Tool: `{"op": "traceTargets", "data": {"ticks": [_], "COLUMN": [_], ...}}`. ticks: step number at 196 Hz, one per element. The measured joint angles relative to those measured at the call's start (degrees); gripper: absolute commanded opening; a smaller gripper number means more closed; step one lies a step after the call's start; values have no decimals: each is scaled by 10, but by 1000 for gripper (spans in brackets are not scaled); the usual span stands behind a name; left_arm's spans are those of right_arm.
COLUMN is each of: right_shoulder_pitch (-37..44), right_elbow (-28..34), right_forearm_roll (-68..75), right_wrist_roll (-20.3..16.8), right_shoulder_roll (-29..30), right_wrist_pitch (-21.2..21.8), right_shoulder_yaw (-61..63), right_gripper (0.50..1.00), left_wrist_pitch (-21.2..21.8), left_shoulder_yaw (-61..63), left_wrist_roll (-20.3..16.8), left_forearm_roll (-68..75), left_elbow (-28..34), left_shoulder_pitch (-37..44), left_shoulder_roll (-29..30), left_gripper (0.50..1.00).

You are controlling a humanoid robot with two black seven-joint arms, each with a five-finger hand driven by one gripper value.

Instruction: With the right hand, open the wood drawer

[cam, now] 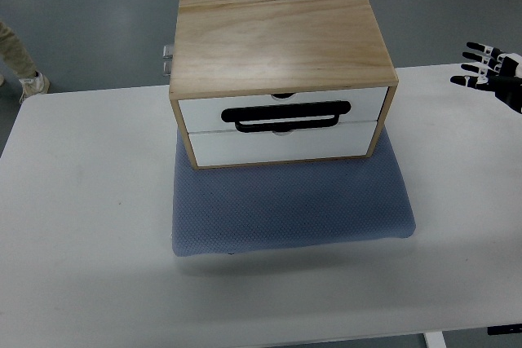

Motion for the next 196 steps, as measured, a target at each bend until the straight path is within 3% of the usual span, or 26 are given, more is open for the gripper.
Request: {"op": "traceTargets", "data": {"ticks": [35,82,149,196], "right_shoulder_pitch": [57,149,256,333], "right_elbow": [72,192,330,436], "right_forearm_roll": [7,6,-50,-71], "right_wrist_roll": [58,96,98,76], "right_shoulder_roll": [-91,-201,-266,-256], "right_wrist_pitch": [0,22,130,143], "right_shoulder_yaw": [-110,-212,-221,-219], "right_gripper": [952,952,952,952], "left_wrist_pitch": [0,0,0,0], "left_shoulder_yaw": [0,0,0,0], "left_wrist_roll": [0,0,0,0], "left_forearm_roll": [0,0,0,0], "left_elbow": [0,0,0,0], "left_shoulder_pitch": [0,0,0,0], "left_shoulder_roll": [0,0,0,0], "left_gripper": [1000,1000,1000,1000]}}
